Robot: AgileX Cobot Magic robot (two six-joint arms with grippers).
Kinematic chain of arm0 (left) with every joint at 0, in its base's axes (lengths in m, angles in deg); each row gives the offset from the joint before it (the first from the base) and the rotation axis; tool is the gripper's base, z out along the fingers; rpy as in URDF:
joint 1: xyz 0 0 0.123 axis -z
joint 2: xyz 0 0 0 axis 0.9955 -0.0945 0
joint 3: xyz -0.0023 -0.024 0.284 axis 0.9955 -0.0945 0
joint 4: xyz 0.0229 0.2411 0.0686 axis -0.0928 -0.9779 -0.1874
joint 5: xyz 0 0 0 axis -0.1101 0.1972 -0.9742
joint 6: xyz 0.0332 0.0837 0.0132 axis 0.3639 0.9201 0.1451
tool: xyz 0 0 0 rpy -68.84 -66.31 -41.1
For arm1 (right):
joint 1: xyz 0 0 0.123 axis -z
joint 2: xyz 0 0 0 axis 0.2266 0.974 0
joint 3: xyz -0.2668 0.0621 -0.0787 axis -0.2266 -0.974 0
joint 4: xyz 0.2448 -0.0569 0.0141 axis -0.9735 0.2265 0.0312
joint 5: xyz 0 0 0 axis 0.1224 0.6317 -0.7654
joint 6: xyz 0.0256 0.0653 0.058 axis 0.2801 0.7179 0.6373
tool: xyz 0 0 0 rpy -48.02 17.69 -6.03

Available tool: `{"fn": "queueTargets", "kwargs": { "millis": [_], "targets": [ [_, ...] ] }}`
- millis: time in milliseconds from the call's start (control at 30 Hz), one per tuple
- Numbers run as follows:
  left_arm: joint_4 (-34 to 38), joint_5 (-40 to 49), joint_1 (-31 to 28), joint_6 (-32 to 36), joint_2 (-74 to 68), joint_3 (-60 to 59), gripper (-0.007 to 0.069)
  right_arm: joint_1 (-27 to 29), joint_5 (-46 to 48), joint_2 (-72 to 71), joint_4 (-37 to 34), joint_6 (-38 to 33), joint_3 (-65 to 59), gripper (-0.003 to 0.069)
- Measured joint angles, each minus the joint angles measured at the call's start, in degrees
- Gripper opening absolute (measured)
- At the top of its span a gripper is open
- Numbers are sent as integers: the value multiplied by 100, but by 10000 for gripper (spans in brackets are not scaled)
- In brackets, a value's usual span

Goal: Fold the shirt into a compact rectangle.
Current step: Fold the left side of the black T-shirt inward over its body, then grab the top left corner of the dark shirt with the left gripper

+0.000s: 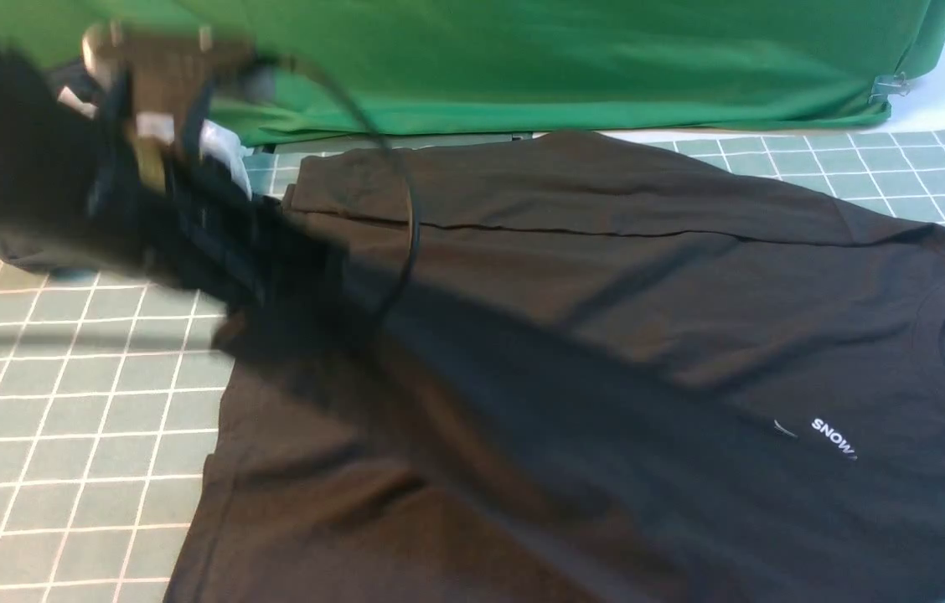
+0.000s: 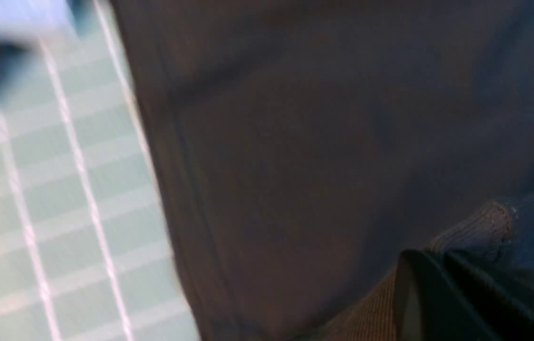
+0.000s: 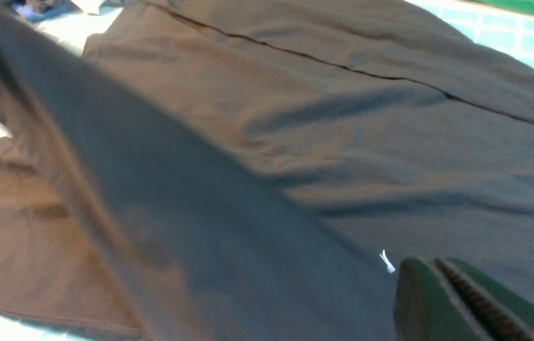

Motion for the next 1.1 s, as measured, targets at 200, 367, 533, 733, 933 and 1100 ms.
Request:
{"fn": "queueTargets", "kwargs": {
  "millis": [200, 367, 533, 733, 933, 1100],
  "targets": [
    [-173, -81, -468, -3, -843, 492, 11, 0, -10, 0, 0, 7, 0, 48],
    [-194, -384, -577, 54, -1567, 494, 13, 0, -10, 0, 0, 18, 0, 55],
    [-194, -458, -577, 176, -2088, 498, 38, 0, -10, 0, 0, 139, 0, 61],
    [-457, -464, -577, 68, -2318, 498, 158, 0, -10, 0, 0, 159, 0, 67],
    [-661, -403, -578, -256, -2312, 511, 390, 0, -10, 0, 0, 165, 0, 71],
    [-707, -390, -591, -522, -2312, 684, 461, 0, -5, 0, 0, 206, 0, 76]
  ]
}}
